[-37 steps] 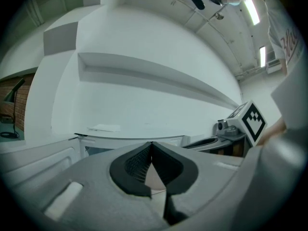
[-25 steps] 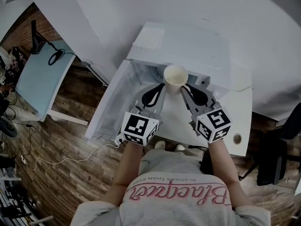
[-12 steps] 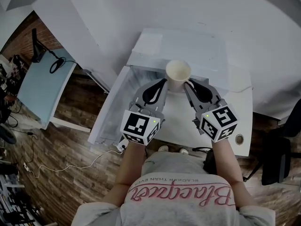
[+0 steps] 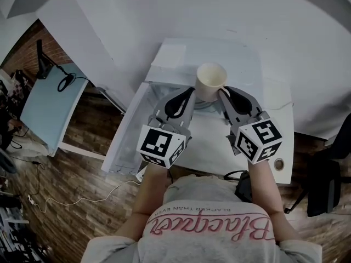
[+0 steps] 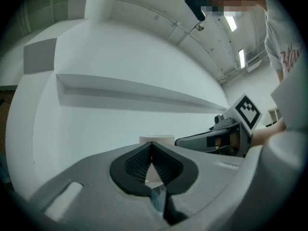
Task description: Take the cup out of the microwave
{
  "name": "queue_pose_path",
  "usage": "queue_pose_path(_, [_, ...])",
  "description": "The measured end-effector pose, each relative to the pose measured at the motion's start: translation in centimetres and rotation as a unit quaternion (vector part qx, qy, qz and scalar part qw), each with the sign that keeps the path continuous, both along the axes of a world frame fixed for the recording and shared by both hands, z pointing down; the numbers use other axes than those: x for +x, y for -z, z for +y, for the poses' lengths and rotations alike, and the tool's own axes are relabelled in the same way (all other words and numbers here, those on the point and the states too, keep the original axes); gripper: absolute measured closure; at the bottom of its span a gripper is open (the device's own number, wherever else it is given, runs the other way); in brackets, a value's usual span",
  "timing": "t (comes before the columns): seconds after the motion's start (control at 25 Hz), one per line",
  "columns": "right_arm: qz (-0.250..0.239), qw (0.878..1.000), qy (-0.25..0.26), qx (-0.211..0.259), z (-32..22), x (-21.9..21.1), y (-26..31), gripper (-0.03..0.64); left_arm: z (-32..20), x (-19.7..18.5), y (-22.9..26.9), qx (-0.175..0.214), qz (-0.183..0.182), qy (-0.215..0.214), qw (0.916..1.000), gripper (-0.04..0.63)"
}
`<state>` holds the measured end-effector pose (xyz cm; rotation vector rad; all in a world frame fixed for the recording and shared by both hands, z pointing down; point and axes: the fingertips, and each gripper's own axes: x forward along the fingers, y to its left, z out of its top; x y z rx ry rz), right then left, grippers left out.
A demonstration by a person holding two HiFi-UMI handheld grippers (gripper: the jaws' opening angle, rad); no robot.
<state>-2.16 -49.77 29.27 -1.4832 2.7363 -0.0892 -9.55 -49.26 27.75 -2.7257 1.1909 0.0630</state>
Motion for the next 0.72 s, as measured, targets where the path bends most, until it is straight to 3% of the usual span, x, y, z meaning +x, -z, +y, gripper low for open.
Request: queue_pose_path(0.72, [-0.011, 0.997, -0.054, 0.044, -0.6, 2.8, 4.2, 0.563, -1.6, 2.6, 2.0, 0.02, 0.0, -0.03, 0.9993, 0.591])
